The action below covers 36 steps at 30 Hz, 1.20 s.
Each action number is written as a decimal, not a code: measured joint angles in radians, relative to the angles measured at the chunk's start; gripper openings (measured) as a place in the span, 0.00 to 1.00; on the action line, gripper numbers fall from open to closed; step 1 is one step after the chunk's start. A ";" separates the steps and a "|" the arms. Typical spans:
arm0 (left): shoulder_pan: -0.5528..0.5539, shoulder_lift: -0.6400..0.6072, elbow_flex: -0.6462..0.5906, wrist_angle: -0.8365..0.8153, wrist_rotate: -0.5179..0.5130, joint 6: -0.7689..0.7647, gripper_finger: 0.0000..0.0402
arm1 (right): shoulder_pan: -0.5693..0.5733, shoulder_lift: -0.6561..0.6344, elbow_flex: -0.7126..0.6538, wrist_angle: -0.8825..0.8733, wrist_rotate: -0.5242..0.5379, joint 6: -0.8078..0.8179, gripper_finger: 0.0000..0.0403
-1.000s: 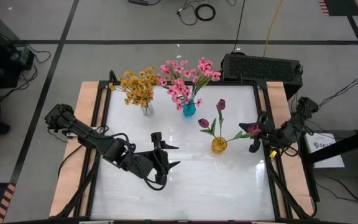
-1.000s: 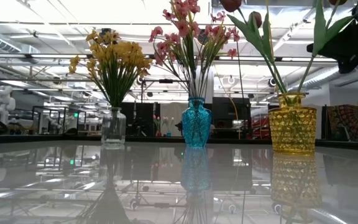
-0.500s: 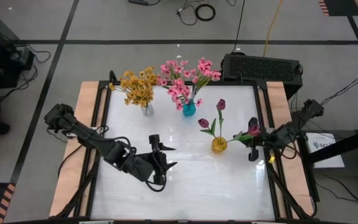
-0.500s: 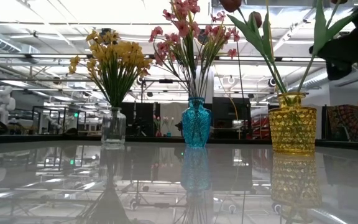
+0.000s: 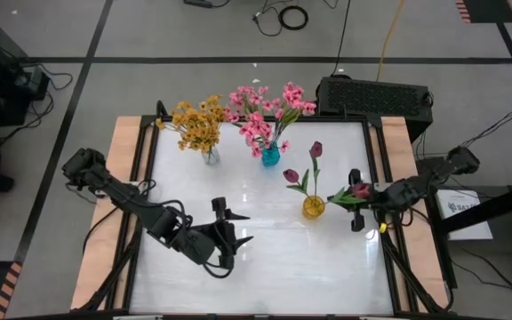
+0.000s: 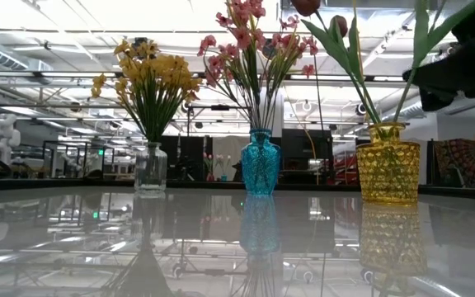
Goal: Sort flowers into vase by color
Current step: Return to Home Position
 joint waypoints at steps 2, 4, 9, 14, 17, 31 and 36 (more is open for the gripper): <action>-0.013 0.000 0.000 0.011 0.000 0.000 0.61 | -0.039 0.004 0.000 0.040 -0.035 -0.031 0.00; -0.027 0.000 0.000 0.013 -0.016 0.000 0.61 | -0.081 0.004 0.000 0.068 -0.087 -0.059 0.00; -0.047 -0.002 -0.071 0.099 -0.096 0.030 0.61 | -0.179 0.005 0.000 0.089 -0.193 -0.066 0.00; -0.038 -0.002 -0.161 0.219 -0.114 0.062 0.61 | -0.222 0.009 0.000 0.088 -0.246 -0.060 0.00; -0.034 -0.020 -0.237 0.301 -0.147 0.081 0.61 | -0.231 0.009 0.000 0.077 -0.245 -0.061 0.00; 0.031 -0.420 -0.696 0.650 0.028 0.185 0.45 | -0.230 0.011 0.001 0.060 -0.246 -0.070 0.00; 0.079 -0.530 -0.796 0.646 0.097 0.195 0.23 | -0.230 0.011 0.001 0.036 -0.246 -0.056 0.00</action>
